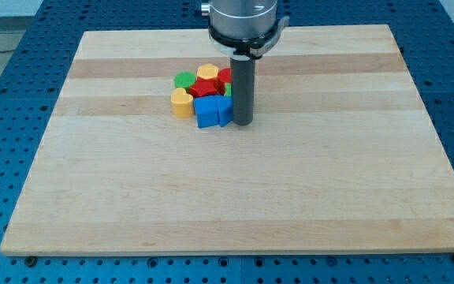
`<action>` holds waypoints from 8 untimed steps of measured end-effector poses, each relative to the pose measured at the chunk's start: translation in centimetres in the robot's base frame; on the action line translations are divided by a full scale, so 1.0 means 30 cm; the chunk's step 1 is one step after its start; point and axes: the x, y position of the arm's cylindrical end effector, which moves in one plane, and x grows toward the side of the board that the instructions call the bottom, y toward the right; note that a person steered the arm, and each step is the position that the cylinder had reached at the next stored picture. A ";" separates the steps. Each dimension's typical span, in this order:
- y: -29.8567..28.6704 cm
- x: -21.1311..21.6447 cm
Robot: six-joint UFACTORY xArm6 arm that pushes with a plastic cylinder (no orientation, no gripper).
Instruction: Point the arm to the left side of the yellow heart
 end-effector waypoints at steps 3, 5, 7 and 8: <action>-0.132 0.140; -0.157 0.094; -0.157 0.084; -0.166 0.119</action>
